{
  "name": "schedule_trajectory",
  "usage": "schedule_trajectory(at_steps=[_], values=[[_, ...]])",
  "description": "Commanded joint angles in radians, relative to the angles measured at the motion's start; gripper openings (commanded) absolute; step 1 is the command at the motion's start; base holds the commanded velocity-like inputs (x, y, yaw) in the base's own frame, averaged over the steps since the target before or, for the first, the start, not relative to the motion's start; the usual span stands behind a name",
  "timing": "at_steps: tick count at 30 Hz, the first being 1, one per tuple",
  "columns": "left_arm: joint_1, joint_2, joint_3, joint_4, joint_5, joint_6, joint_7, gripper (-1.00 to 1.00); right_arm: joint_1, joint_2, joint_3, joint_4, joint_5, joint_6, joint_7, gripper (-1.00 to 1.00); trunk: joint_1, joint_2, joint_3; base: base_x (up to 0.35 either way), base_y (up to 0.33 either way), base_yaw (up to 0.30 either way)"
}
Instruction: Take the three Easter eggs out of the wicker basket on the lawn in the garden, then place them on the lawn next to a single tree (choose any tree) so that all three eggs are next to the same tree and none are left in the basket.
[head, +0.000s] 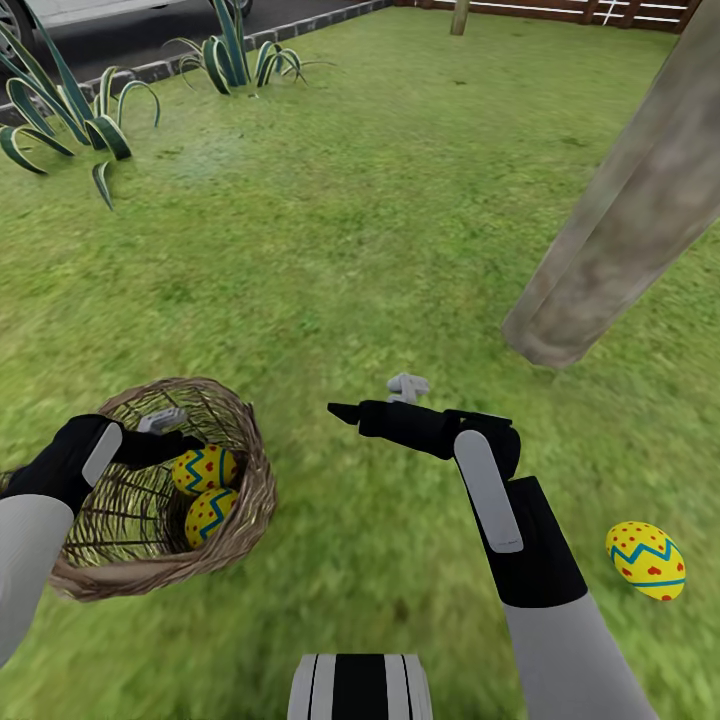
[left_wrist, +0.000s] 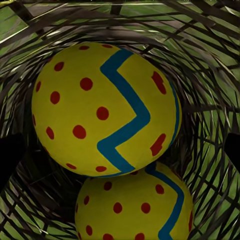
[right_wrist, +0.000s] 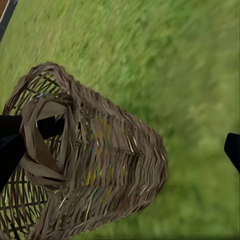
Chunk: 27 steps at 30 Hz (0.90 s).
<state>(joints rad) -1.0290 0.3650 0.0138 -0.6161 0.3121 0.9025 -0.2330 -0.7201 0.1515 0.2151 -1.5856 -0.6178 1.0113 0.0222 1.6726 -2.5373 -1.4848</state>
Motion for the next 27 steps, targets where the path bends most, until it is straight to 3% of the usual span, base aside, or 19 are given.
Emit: schedule_trajectory(at_steps=[1,7,12,27], values=[[0.0,0.0,0.002,-0.001,-0.005,0.003,-0.006,1.0,-0.001,0.0,-0.001,-0.001,0.003,0.004,0.002,1.0,0.0,0.0,-0.001,0.0,0.0,0.0],[0.0,0.0,0.002,-0.001,-0.005,0.001,-0.006,1.0,-0.001,0.0,-0.002,-0.001,0.003,0.004,0.002,1.0,0.0,0.0,-0.001,0.0,0.0,0.0],[0.001,0.0,0.002,-0.001,-0.004,0.001,-0.006,1.0,-0.001,0.0,-0.002,-0.001,0.003,0.005,0.002,1.0,0.002,-0.001,-0.02,0.0,0.0,0.0],[0.001,0.0,0.003,-0.001,-0.003,-0.016,-0.008,1.0,-0.001,0.0,-0.002,-0.001,0.003,0.005,0.002,1.0,0.002,-0.001,-0.02,0.0,0.0,0.0]])
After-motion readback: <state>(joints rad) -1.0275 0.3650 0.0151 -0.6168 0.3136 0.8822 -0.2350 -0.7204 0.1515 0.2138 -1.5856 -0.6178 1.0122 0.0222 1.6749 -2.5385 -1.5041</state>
